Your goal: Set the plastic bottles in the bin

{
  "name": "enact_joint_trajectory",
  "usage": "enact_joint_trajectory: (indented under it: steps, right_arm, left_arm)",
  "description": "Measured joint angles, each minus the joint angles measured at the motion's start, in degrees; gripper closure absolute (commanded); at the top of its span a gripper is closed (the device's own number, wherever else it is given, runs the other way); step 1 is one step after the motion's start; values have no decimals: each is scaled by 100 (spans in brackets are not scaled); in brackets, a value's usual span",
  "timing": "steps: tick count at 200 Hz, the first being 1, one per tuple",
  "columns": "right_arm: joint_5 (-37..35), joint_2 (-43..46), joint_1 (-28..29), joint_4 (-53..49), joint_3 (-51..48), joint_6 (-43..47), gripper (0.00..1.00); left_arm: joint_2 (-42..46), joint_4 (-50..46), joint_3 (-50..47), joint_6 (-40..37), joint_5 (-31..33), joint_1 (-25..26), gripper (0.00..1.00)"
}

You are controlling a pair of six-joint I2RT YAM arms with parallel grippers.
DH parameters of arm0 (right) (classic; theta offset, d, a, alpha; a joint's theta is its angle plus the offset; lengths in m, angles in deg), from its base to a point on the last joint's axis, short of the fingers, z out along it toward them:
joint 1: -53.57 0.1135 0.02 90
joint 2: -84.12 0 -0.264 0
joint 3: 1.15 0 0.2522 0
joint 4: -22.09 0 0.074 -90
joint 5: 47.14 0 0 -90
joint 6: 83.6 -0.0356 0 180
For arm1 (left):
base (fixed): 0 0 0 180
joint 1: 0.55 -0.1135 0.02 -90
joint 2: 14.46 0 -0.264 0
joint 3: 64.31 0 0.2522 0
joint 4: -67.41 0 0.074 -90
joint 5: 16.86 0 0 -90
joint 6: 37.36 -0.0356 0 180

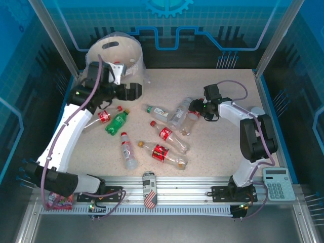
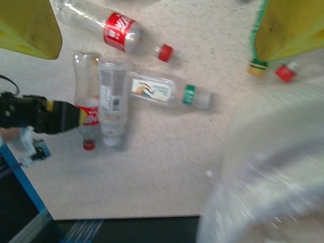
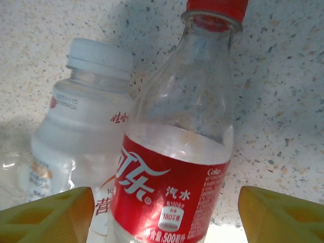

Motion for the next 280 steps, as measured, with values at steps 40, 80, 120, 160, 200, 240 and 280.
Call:
enact_joint_trajectory:
  steps: [40, 80, 120, 160, 200, 240, 280]
  right_arm:
    - [-107, -354, 72, 7, 109, 0, 26]
    - [-157, -619, 90, 46, 120, 2, 31]
    - [-264, -686, 94, 46, 160, 17, 40]
    - [-302, -481, 87, 22, 107, 111, 46]
    - [17, 343, -39, 92, -234, 175, 43]
    - [1213, 1038, -236, 595, -608, 50, 41]
    - [2249, 1224, -245, 1167, -942, -358, 41]
  left_arm:
    - [46, 769, -1440, 887, -151, 605, 2]
    - [35, 1550, -2389, 1692, -151, 1075, 2]
    - [-295, 2179, -2503, 2116, -155, 1432, 1]
    - [-610, 2557, -2503, 2332, -400, 1541, 1]
    - [-798, 3126, -2496, 2522, -1040, 1541, 1]
    - [-1412, 3759, -2247, 2739, -1902, 1646, 1]
    - [-2059, 4232, -1851, 2964, -2363, 1871, 1]
